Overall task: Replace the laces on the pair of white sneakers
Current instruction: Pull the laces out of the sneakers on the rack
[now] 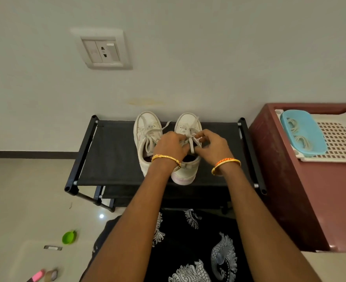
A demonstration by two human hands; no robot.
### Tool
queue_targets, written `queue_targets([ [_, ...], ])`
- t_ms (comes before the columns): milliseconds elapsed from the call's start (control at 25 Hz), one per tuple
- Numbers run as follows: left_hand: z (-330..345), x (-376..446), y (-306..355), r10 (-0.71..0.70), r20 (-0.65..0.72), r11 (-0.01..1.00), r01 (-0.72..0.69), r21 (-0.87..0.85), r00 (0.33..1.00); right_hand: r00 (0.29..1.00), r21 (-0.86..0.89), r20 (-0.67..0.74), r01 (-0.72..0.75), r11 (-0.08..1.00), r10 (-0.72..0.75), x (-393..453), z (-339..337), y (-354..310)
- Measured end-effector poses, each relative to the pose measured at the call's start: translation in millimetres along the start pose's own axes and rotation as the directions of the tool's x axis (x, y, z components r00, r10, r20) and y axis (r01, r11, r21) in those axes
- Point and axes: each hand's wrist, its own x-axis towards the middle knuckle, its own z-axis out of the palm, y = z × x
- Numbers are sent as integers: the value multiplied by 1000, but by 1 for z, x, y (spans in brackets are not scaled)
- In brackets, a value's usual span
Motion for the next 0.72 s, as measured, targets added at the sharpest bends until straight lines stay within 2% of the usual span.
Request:
queue_targets([
  [80, -2, 0, -1, 4, 29, 1000, -3, -30, 1000, 998, -29, -54, 31, 999, -33, -2, 2, 0],
  [320, 10, -7, 14, 107, -5, 993, -107, -58, 994, 979, -85, -188, 68, 994, -83, -16, -15, 0],
  [480, 17, -17, 16, 59, 11, 994, -58, -91, 998, 986, -39, -167, -17, 999, 10, -23, -13, 9],
  [600, 16, -23, 18, 20, -15, 990, -22, -139, 1000, 996, 48, -41, -71, 996, 73, -23, -15, 5],
  [680, 19, -27, 20, 12, -23, 989, -16, -145, 1000, 999, 13, 7, -43, 999, 43, -22, -12, -3],
  [720, 21, -28, 21, 8, -30, 990, -12, -140, 1000, 1000, -37, -26, -14, 999, 13, -21, -9, -7],
])
